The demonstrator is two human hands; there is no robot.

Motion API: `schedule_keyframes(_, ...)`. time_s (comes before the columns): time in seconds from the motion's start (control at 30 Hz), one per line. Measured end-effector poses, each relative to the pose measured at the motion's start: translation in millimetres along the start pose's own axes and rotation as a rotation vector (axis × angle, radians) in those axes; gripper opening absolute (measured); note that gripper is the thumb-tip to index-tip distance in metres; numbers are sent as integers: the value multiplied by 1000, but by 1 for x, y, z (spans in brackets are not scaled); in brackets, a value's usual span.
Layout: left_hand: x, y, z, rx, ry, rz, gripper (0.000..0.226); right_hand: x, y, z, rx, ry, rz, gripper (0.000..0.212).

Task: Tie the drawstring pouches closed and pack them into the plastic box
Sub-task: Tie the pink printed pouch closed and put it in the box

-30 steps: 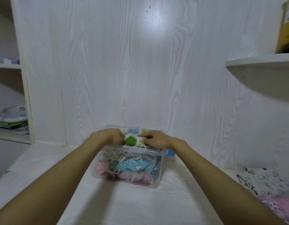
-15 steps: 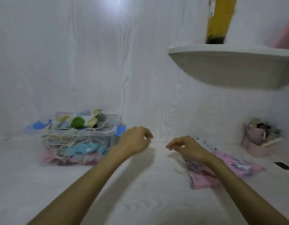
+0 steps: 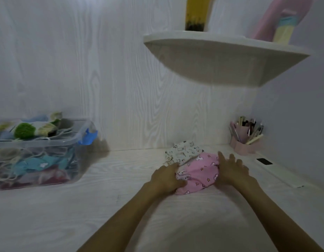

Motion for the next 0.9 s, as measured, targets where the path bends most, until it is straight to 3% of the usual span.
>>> schedule_keyframes(0.03, 0, 1, -1, 11, -38, 17, 57, 2, 1, 2, 4, 15, 0, 76)
schedule_keyframes(0.13, 21, 3, -4, -30, 47, -35, 7, 19, -12, 8, 108, 134, 91, 40)
schedule_keyframes(0.23, 67, -7, -14, -32, 195, -173, 17, 56, -41, 5, 245, 247, 360, 8)
schedule_keyframes(0.37, 126, -26, -34, -55, 277, -424, 4, 92, -94, -2, 419, 335, 605, 18)
schedule_keyframes(0.57, 205, -69, -63, 75, 402, -684, 9, 95, -175, -4, 564, 390, 1022, 33)
schedule_keyframes(0.77, 249, -106, -76, 162, 596, -727, 5, 52, -232, 5, 530, 314, 1341, 33)
schedule_keyframes(0.9, 215, -124, -64, 235, 548, -771, 14, 0, -239, 22, 429, 193, 1262, 18)
Point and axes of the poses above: each hand's wrist, its own z-axis towards the middle knuckle, its own x-axis out of the back of the hand, y = z × x, the point moved 9 cm from there along z, towards the middle knuckle, and after that the axes turned 11 degrees about z, right-handed, at the moved point
